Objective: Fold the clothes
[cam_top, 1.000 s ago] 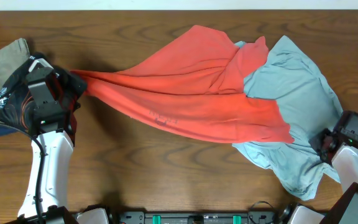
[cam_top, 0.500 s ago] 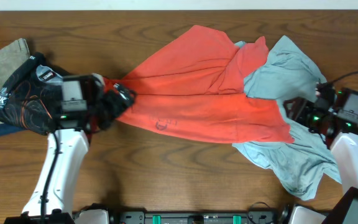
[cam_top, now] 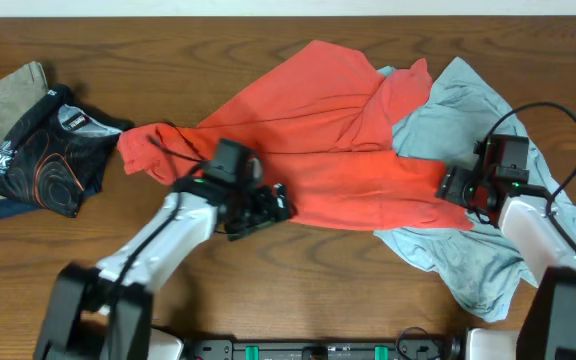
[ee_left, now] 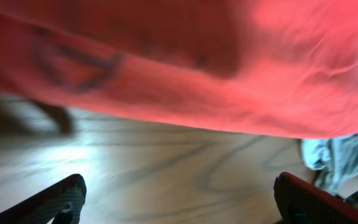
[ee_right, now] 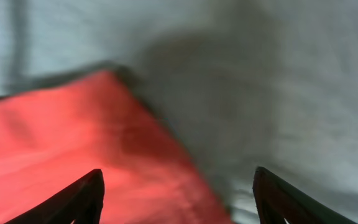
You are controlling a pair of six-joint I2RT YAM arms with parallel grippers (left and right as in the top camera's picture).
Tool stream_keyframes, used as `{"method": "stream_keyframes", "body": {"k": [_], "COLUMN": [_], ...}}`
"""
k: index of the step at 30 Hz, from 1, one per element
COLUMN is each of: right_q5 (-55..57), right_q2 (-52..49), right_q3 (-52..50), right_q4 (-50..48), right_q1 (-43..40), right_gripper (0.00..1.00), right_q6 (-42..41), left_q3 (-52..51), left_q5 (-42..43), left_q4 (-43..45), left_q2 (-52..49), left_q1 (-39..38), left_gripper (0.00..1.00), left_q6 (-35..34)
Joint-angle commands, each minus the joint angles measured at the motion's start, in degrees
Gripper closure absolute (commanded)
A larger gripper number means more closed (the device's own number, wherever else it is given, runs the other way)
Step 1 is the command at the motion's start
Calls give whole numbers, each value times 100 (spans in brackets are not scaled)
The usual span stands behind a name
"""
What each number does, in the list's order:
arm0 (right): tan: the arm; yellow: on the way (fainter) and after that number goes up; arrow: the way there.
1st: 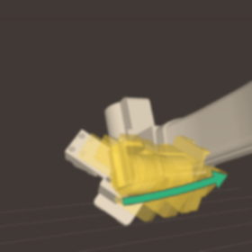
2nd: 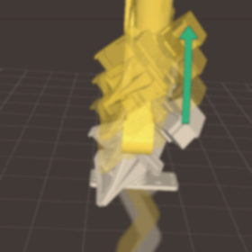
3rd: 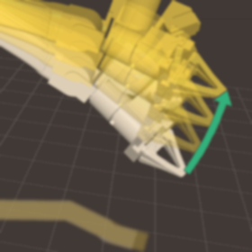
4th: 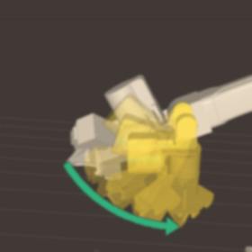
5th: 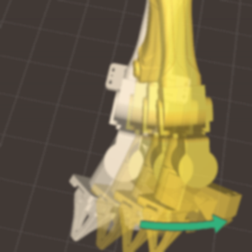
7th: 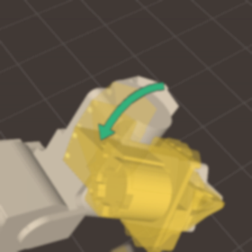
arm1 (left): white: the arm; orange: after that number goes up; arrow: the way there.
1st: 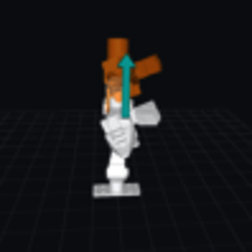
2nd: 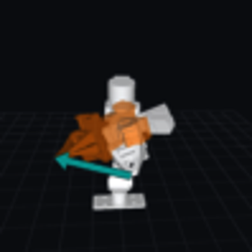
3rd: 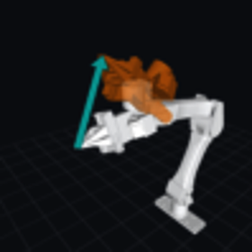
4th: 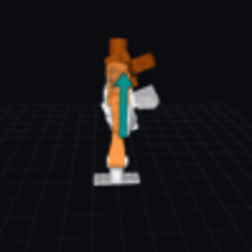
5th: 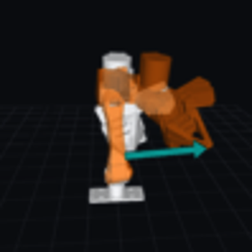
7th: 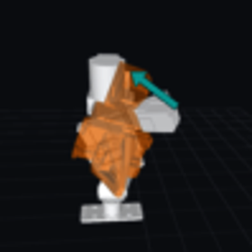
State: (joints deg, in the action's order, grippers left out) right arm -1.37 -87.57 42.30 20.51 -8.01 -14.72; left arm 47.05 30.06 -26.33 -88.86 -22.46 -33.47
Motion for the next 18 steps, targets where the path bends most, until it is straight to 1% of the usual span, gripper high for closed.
{"method": "stream_keyframes", "body": {"k": [1, 4, 7, 9, 10, 11, 12, 14, 15, 16, 17, 18], "right_q5": [595, 925, 1346, 1427, 1429, 1427, 1429, 1427, 1453, 1473, 1491, 1517], "right_q2": [-208, -354, -474, -549, -592, -629, -667, -776, -841, -907, -977, -1036], "right_q3": [33, 33, 33, 33, 33, 33, 33, 33, 33, 33, 33, 33], "right_q4": [-22, -17, 4, 4, 4, 4, 7, 7, 7, 7, 9, 22], "right_q1": [37, 37, 35, 31, 31, 28, 26, 13, 4, -9, -26, -57], "right_gripper": [25, 25, 25, 25, 27, 29, 32, 46, 57, 64, 70, 74], "right_q6": [-262, -264, -363, -372, -369, -372, -372, -369, -369, -369, -367, -367], "left_q3": [-70, -70, -70, -70, -70, -70, -70, -70, -70, -70, -70, -70], "left_q5": [37, 37, 37, 37, 35, 26, 11, -138, -225, -269, -286, -286], "left_q4": [313, 826, 1366, 1707, 1827, 1921, 1996, 2087, 2076, 2028, 1958, 1869], "left_q2": [-385, -684, -907, -1014, -1034, -1036, -1036, -1036, -1036, -1036, -1036, -1036], "left_q1": [-402, -739, -999, -1121, -1158, -1165, -1165, -1102, -1043, -979, -892, -782], "left_gripper": [2, 2, 2, 2, 2, 4, 13, 41, 60, 73, 85, 94], "left_q6": [-328, -533, -557, -612, -610, -608, -605, -603, -603, -603, -601, -599]}}
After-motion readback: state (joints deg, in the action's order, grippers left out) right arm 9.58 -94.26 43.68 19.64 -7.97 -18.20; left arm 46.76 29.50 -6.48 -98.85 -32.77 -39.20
